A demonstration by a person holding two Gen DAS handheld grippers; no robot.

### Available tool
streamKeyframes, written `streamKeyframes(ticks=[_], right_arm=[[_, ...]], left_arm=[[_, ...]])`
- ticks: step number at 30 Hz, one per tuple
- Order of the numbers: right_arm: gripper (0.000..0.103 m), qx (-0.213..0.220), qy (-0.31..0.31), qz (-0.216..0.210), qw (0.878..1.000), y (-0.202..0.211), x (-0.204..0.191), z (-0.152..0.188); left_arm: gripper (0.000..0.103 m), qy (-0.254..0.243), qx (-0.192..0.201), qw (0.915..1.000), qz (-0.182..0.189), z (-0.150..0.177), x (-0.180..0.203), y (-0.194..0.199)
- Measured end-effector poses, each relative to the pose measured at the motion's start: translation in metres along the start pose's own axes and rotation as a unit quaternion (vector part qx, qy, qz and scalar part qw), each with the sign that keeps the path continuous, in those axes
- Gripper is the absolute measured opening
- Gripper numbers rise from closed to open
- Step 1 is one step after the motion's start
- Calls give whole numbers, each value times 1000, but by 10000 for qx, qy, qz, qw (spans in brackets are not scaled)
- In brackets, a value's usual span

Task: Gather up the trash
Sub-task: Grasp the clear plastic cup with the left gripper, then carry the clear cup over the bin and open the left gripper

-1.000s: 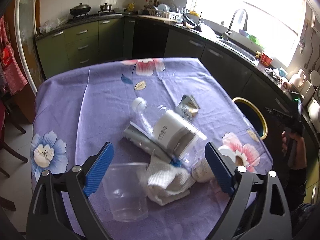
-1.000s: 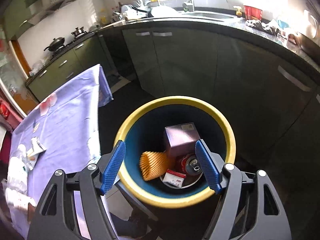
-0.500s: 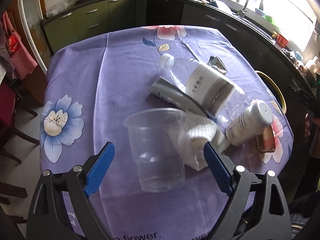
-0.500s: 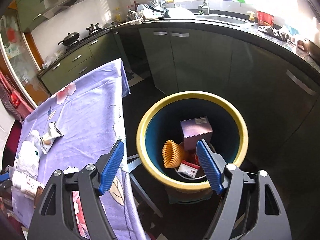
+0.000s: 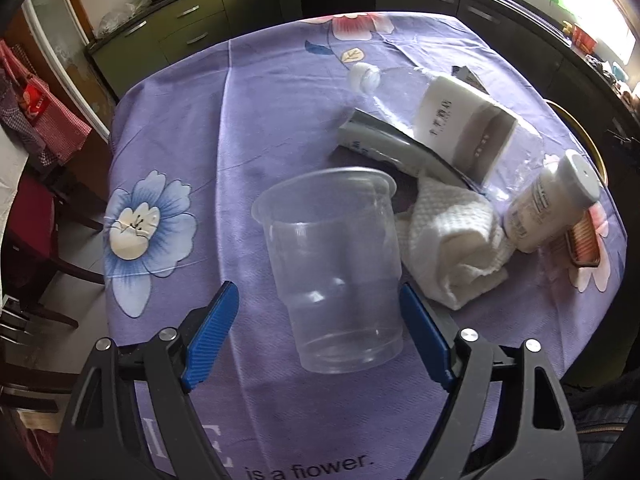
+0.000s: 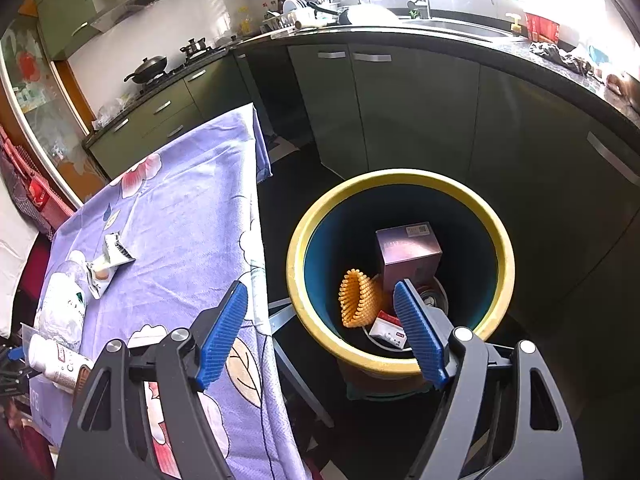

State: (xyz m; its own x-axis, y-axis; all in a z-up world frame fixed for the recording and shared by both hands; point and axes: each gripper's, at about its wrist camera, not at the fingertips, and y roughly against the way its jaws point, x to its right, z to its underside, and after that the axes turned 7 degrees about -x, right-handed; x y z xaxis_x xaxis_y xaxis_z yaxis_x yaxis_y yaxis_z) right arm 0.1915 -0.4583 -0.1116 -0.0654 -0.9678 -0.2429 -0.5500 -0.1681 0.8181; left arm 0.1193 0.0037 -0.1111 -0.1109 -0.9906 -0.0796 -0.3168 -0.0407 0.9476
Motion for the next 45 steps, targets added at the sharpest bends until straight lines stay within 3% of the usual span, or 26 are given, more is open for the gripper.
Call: streamKeyframes(ticks=[8,10,11,15,23,28,31,34,38,42,45], right_arm=[[75,-72,86,-69,9999,-5,-7,1],[75,-79,101,-72,9999,-5,-8,1],[75,-80,103,-68,9999,-5,-8,1],[75,-85,100,-72,9999,-5,-8,1],[75,-61,119,-132,9998,-2,-11,3],[75,101,-4,-68,9999,12,1,7],[75,216,-172,39,9996,23,16,12],[75,260,-371,110,9989,31,35,19],[75,281,-680,251,9970,41,64,32],[75,364,-1113,357,9925,54,97,49],[75,422,-1422,379,9882,62,117,61]], left_arm=[[78,274,-138,9990,311,-21,-12,-19],[73,346,-219,9985,350,-23,-14,-27],[63,431,-286,9977,432,-23,-17,-31],[58,607,-245,9962,568,-22,-25,-32],[58,370,275,9979,465,-23,-14,12],[59,-317,746,9947,635,-42,20,61],[59,-977,929,9860,979,-66,59,83],[59,-1686,916,9714,1402,-93,109,96],[59,-2571,793,9425,1983,-138,189,97],[60,-3398,653,9131,2156,-175,278,78],[60,-3701,428,8991,2296,-197,331,53]])
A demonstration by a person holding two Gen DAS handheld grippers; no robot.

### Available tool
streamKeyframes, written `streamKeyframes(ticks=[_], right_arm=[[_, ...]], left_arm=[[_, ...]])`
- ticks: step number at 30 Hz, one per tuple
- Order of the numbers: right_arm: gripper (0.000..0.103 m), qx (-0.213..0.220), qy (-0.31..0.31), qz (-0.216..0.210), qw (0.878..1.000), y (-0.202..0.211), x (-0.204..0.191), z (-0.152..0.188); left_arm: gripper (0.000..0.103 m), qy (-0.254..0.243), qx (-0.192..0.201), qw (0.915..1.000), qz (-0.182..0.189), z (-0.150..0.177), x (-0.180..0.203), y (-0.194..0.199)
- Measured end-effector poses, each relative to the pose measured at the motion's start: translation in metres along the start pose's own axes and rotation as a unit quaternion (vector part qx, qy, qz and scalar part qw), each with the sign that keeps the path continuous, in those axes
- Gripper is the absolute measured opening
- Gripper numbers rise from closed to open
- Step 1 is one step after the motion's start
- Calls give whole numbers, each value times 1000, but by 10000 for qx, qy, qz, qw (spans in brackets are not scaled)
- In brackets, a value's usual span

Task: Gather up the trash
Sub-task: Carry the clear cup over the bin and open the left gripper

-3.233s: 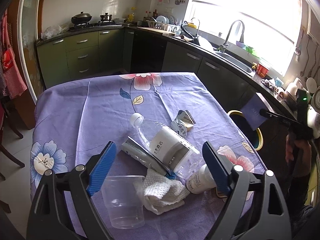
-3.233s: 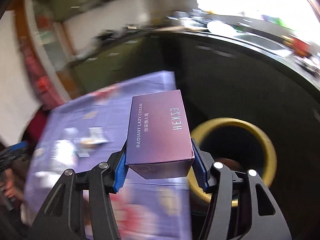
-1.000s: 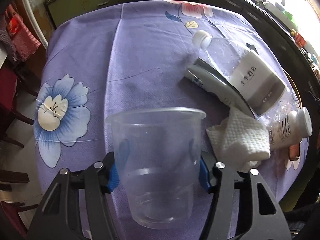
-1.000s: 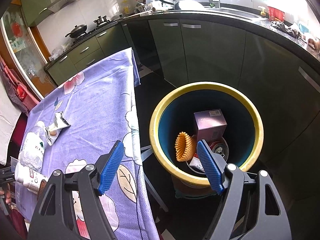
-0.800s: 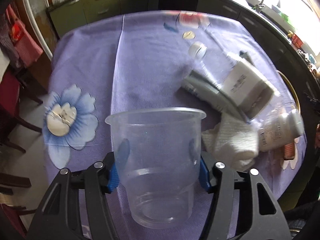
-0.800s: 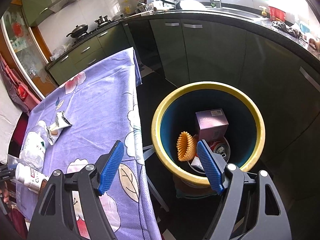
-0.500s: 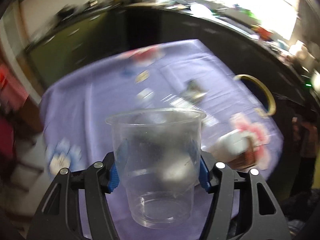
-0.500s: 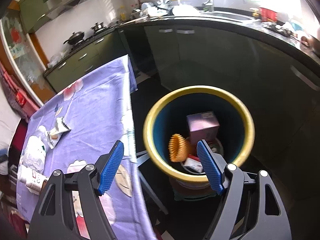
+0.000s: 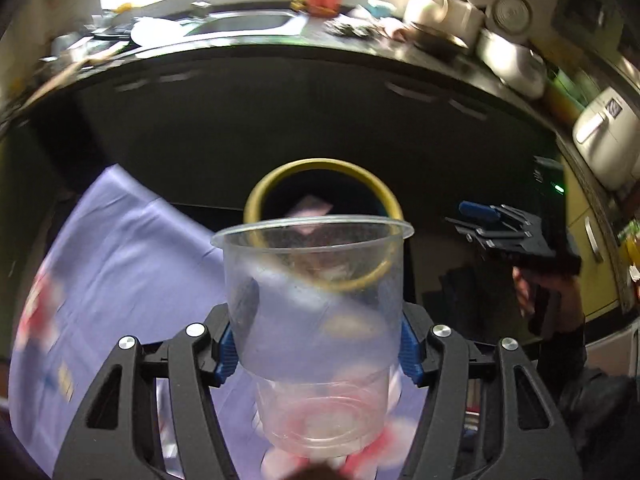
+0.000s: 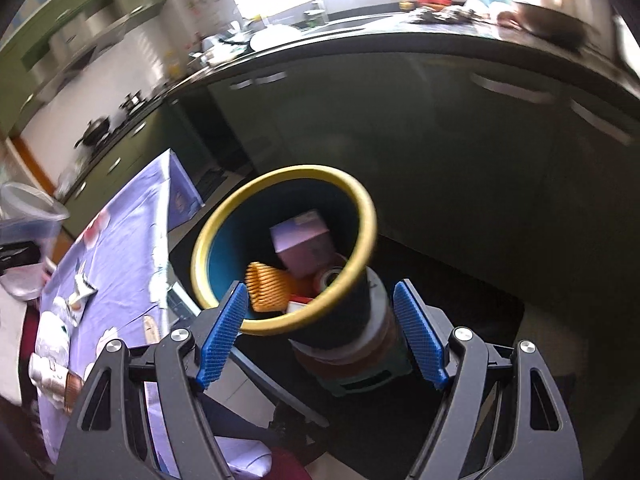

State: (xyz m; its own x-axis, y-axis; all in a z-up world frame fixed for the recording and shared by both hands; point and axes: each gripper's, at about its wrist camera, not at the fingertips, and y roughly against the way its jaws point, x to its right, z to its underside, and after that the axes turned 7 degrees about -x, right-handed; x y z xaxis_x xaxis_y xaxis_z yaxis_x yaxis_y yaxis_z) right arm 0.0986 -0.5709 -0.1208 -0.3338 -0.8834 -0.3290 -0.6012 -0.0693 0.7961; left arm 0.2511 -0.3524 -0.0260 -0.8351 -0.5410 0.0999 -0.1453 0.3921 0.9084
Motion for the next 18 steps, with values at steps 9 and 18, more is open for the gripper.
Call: streamKeyframes(ticks=[9,18], right_arm=[[75,-31,-264,-57,9996,5,24,9],[76,-169,28,-256,9995,-1,5,11]], left_arm=[[77,-147,-124,9998,-23,-68,10,-77],[83,377,774,9962,136,-39,-4,8]])
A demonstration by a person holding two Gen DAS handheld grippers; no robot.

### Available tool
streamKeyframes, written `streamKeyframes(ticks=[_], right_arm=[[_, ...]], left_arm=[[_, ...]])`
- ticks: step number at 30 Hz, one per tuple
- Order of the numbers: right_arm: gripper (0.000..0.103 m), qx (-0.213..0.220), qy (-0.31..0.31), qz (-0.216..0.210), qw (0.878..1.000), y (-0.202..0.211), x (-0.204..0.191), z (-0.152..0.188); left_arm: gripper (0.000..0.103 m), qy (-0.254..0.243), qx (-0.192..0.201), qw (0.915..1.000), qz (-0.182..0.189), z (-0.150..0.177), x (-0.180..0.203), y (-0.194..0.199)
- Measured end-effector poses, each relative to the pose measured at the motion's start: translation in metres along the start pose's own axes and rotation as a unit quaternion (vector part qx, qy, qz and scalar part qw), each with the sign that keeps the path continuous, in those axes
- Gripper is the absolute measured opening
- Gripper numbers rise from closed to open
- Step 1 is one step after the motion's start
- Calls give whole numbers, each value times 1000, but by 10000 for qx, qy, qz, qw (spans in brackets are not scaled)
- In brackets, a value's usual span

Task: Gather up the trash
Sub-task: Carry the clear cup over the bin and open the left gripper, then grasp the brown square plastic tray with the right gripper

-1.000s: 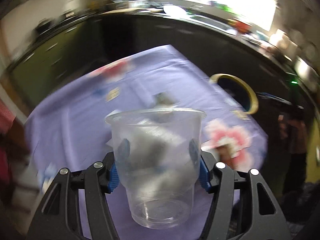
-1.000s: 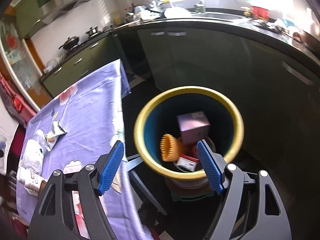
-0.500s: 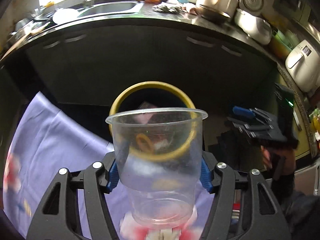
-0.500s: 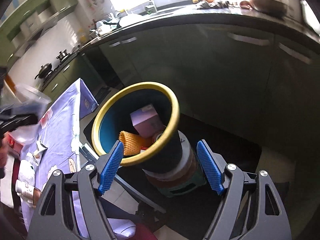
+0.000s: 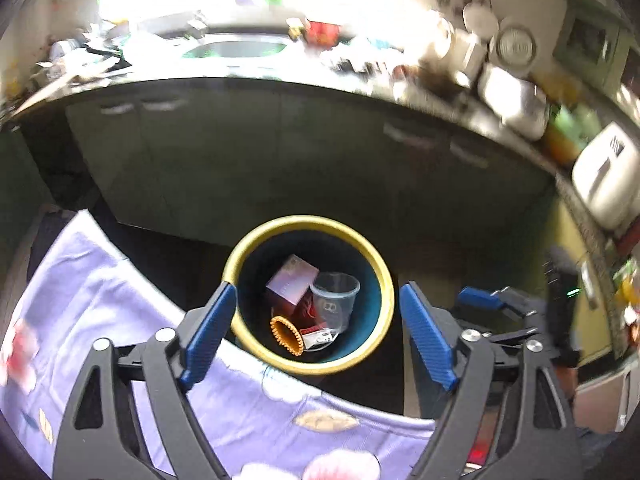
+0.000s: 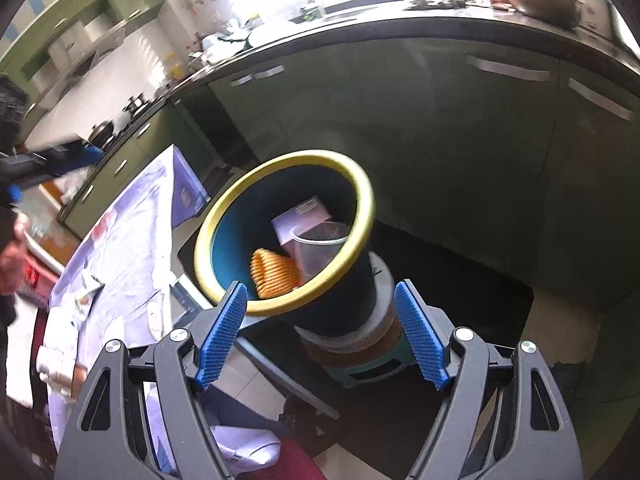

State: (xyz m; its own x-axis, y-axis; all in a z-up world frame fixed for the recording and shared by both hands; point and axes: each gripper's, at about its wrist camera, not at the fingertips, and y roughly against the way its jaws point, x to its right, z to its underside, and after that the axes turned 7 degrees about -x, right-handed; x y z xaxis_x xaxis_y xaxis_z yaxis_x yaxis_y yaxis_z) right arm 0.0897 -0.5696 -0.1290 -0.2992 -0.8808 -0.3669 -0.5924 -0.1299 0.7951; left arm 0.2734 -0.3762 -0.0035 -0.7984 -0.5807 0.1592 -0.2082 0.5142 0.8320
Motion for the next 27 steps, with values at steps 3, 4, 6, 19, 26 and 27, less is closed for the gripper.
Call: streamKeyframes(ticks=[3,4,6,19,26,27], right_arm=[[76,-161,350,-198,9991,-8,-25,4],[76,-210,519,-254,9981,-10,-36,6],[76,-323,884,-410,9947,-14,-61,12],[93,-1177,4212,-1996,8768,-34,-243,91],[97,-1472,5163,-1965,8204,-65,-301,119],[97,-1503,5241,-1937,8156,-69,-305,121]], left_arm=[[85,323,432,9985,-79,25,-11,49],[85,442,557,9974,-107,34,-15,63],[86,685,793,9943,-192,56,-26,92],[88,2192,1300,9616,-1014,235,-78,175],[88,2312,1462,9531,-1293,295,-68,186],[89,2341,1483,9521,-1295,300,-66,187]])
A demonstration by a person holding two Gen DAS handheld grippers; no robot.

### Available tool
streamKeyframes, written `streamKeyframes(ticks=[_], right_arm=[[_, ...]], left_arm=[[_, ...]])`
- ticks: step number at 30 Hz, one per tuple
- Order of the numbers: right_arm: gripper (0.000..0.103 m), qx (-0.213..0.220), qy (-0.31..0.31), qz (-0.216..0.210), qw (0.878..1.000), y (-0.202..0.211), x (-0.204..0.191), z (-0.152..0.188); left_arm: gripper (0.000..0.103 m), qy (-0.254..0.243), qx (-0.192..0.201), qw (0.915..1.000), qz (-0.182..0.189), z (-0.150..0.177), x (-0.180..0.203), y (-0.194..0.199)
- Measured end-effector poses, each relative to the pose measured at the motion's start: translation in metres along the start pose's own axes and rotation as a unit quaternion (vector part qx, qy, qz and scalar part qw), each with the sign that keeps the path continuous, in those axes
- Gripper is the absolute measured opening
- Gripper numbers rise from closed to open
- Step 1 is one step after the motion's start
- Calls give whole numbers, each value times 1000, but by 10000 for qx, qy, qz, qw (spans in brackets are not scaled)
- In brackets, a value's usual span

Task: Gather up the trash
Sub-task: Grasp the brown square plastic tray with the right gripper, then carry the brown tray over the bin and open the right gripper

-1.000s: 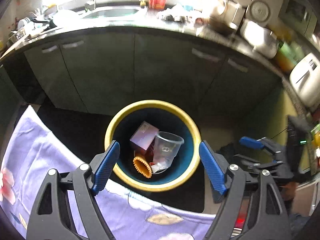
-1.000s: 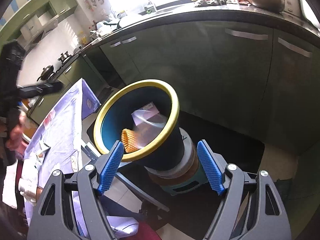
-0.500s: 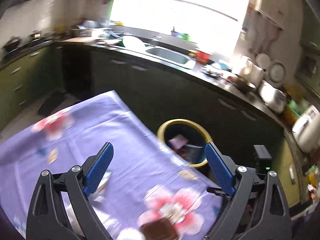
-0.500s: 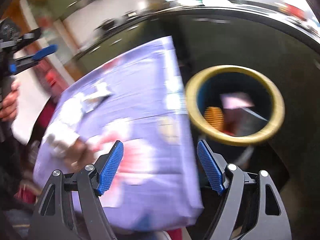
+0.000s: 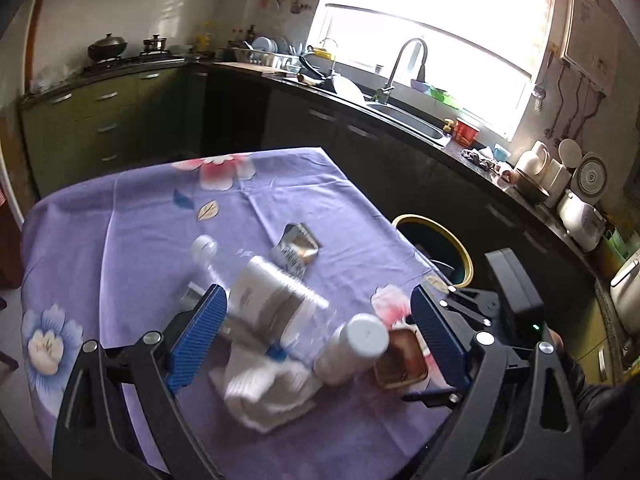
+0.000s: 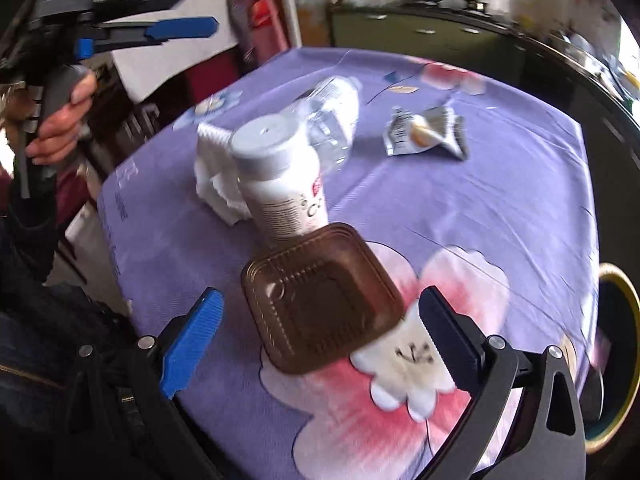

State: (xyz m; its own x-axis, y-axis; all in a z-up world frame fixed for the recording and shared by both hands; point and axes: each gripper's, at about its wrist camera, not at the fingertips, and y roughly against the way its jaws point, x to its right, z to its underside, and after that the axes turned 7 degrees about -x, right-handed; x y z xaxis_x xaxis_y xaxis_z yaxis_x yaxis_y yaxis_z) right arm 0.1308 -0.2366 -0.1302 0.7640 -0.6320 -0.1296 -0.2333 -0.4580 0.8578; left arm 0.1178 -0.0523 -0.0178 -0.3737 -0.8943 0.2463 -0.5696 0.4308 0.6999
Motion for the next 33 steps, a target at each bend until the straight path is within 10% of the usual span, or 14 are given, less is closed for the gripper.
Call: streamKeyframes(ticks=[6,10,23,27,33], right_arm=[[95,-214,266,55,9994,-19,-3,-9],[76,-332,247,159,9990,-28,-2,-10],[73,218,-524,313,9979,28,22,21],[73,548,-1224,917,9867,67,66,37],[75,454,-2808,2013,9373,101,171,72]], left_arm=[[89,290,11,9996,-59,25,-11,2],[89,528,-45,9986,0,34,-22,-2],[89,350,-116,9993,-16,39,-14,-5],[89,81,-152,9998,107,37,2,-8],[90,-310,-196,9990,255,34,26,-17]])
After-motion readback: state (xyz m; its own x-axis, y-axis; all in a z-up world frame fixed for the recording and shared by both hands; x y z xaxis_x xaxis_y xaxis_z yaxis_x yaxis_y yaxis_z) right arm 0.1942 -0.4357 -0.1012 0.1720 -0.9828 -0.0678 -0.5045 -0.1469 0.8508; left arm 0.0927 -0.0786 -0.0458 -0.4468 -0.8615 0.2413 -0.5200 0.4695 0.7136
